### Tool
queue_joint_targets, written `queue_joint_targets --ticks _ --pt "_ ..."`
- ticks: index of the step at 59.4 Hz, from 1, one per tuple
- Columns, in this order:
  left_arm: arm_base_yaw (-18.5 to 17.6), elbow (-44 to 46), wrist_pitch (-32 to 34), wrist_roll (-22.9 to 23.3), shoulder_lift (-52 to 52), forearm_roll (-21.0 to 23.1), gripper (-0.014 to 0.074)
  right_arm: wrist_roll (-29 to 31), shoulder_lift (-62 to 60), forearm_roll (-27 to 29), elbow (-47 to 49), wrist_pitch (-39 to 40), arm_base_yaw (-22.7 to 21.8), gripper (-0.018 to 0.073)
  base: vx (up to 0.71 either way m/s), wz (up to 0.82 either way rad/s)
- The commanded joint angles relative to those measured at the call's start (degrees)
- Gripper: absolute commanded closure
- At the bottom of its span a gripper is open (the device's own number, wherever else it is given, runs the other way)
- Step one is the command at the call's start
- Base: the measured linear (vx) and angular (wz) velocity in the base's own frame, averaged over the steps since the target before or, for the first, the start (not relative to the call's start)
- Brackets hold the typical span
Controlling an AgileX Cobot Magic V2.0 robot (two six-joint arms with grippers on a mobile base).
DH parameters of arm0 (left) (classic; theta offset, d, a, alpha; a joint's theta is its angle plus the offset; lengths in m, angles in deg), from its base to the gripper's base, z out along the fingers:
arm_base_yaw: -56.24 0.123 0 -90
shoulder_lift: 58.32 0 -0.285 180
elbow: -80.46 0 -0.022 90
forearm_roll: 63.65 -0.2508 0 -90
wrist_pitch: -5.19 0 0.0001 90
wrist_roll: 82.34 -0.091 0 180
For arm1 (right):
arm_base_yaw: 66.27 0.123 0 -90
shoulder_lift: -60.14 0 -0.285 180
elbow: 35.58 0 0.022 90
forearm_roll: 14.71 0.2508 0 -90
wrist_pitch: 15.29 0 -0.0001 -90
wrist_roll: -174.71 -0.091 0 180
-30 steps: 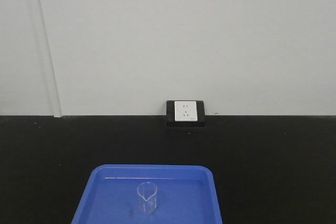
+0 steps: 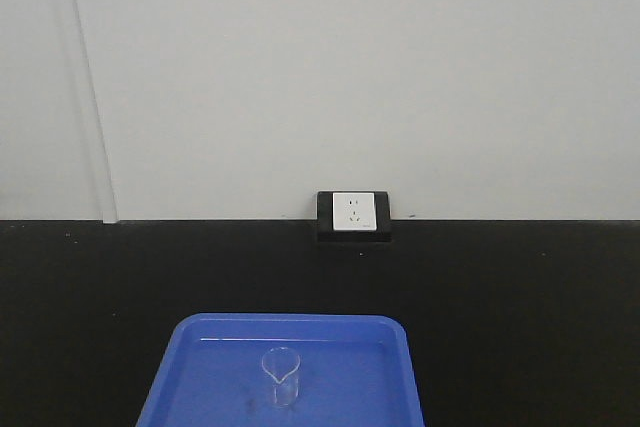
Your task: Move beaker to silver tray on left bench
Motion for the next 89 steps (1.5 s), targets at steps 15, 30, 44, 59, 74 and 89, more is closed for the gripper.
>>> queue_joint_targets --ticks 15,30,44,59,74,89 --pt "-0.4 -1.1 4.8 0.1 -0.4 0.1 0.0595 4.8 25.8 -0.9 21.0 10.4 -0.3 0.0571 0.0 0.0" --pt "-0.4 -1.1 4.8 0.1 -0.4 0.1 0.0595 4.3 49.2 -0.8 27.0 14.7 -0.3 0.0571 0.0 0.0" --pt "-0.4 -1.1 4.8 0.1 -0.4 0.1 0.0595 0.5 59.9 -0.8 27.0 18.7 -0.3 0.0543 0.0 0.0" --pt "-0.4 -1.1 4.8 0.1 -0.4 0.1 0.0595 0.5 62.0 -0.8 27.0 18.6 -0.3 0.0337 0.0 0.0" --pt "-0.4 -1.1 4.8 0.1 -0.4 0.1 0.0595 0.7 64.0 -0.8 27.0 23.7 -0.3 -0.0048 0.0 0.0" --pt "-0.4 -1.1 4.8 0.1 -0.4 0.1 0.0595 -8.1 65.8 -6.1 27.0 25.8 1.3 -0.0159 0.0 0.0"
